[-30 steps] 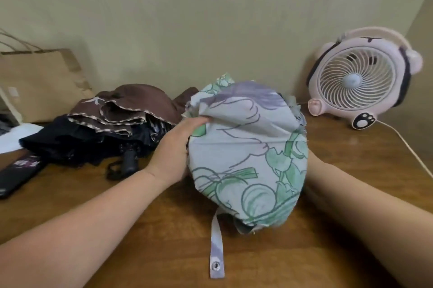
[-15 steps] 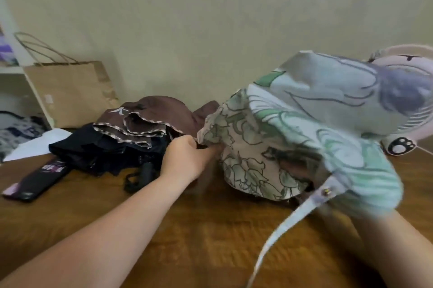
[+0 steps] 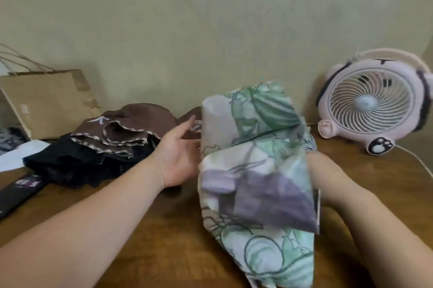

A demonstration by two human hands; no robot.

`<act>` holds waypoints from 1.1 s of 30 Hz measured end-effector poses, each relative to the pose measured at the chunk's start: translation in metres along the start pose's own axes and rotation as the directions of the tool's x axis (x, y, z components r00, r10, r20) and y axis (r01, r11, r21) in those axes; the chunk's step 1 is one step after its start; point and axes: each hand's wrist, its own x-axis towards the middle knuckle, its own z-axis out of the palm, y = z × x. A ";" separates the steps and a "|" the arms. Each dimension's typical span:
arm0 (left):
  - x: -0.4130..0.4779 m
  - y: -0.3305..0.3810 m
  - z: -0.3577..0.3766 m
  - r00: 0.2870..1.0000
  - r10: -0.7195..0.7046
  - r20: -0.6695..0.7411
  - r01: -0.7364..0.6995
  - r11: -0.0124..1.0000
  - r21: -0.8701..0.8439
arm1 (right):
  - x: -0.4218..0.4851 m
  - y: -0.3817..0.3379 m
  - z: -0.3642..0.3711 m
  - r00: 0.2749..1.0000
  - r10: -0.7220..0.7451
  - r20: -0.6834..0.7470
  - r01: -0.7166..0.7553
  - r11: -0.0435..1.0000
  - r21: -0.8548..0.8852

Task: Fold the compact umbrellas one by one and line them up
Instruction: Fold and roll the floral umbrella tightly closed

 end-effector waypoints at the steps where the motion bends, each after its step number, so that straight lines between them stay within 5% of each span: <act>1: -0.003 -0.004 0.003 0.999 0.011 -0.036 -0.006 0.990 0.140 | -0.006 -0.008 0.000 0.994 -0.051 0.101 0.045 0.997 0.066; 4: -0.013 -0.012 -0.001 0.920 0.279 -0.276 -0.106 0.853 0.511 | -0.004 -0.017 0.006 0.972 -0.011 0.236 -0.036 0.980 0.195; 6: -0.033 -0.013 -0.006 0.816 0.516 -0.259 -0.231 0.703 0.672 | -0.010 -0.006 -0.004 0.983 0.060 0.171 -0.117 0.931 0.347; 10: -0.098 -0.029 0.006 0.663 0.728 0.174 -0.491 0.248 0.835 | -0.036 0.023 -0.008 0.954 0.295 -0.047 -0.208 0.769 0.604; 14: -0.133 -0.056 0.012 0.384 0.599 0.703 -0.633 -0.383 0.673 | -0.039 0.012 -0.005 0.822 0.344 -0.454 0.169 0.614 0.771; 16: -0.135 -0.062 0.004 0.366 0.419 0.831 -0.636 -0.539 0.553 | -0.040 -0.001 -0.008 0.717 0.342 -0.608 0.353 0.573 0.739; 20: -0.116 -0.068 -0.006 0.651 0.085 0.754 -0.558 -0.619 0.552 | -0.040 -0.025 -0.017 0.642 0.248 -0.726 0.523 0.551 0.650; 23: -0.094 -0.056 -0.001 0.706 0.045 0.707 -0.533 -0.623 0.572 | -0.036 -0.028 -0.011 0.717 0.149 -0.681 0.486 0.594 0.641; 26: -0.073 -0.042 0.012 0.756 0.101 0.647 -0.582 -0.348 0.735 | -0.036 -0.024 -0.001 0.783 0.153 -0.602 0.413 0.596 0.689; 29: -0.049 -0.033 0.022 0.883 0.201 0.425 -0.422 -0.058 0.905 | -0.033 -0.023 0.003 0.833 0.209 -0.512 0.343 0.530 0.776; 33: -0.014 -0.029 0.029 0.893 0.395 0.214 -0.201 -0.074 0.977 | -0.044 -0.021 -0.007 0.881 0.087 -0.464 0.364 0.501 0.785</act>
